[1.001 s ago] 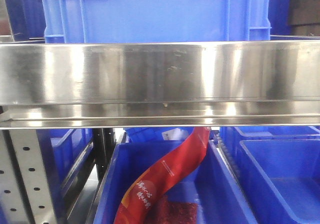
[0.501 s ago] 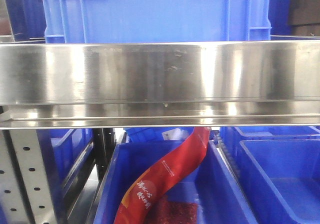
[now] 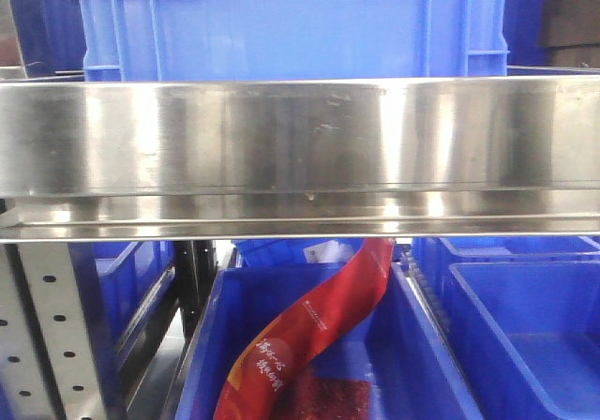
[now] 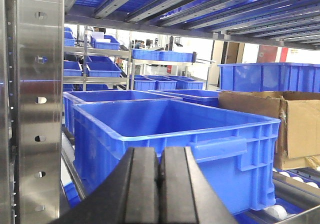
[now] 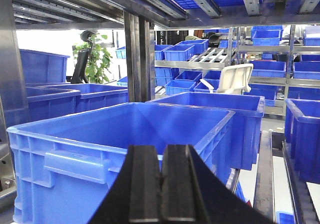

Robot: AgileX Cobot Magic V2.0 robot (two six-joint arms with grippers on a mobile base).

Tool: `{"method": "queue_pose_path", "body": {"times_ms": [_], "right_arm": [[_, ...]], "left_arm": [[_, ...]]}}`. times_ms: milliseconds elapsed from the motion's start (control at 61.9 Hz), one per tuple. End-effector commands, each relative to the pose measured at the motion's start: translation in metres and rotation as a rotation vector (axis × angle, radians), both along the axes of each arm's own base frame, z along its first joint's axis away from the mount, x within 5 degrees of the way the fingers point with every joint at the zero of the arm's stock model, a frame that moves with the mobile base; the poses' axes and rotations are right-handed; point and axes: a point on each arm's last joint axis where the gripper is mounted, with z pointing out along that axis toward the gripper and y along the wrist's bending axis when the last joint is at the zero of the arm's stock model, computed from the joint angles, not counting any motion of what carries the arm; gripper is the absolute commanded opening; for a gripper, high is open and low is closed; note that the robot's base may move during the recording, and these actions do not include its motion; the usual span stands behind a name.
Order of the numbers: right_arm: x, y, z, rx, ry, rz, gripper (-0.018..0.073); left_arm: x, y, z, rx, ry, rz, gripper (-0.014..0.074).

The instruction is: Grab PVC pipe and place in blue bin

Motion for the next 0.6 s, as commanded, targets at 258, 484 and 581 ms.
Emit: {"method": "queue_pose_path", "body": {"times_ms": [258,484,581], "right_arm": [[-0.011,-0.017,-0.063,0.001,-0.008,-0.129,-0.0169],[-0.025,-0.034,-0.118,-0.004,0.003,-0.317,-0.0169],[-0.028,-0.036,-0.137,-0.007,0.015,-0.359,-0.0169]], "left_arm": [[-0.002,0.001,0.002,-0.009,-0.03,-0.003,-0.0111],[-0.002,0.001,0.002,-0.009,-0.03,-0.003,-0.0111],[-0.002,0.001,0.002,-0.009,-0.03,-0.003,-0.0111]]}}
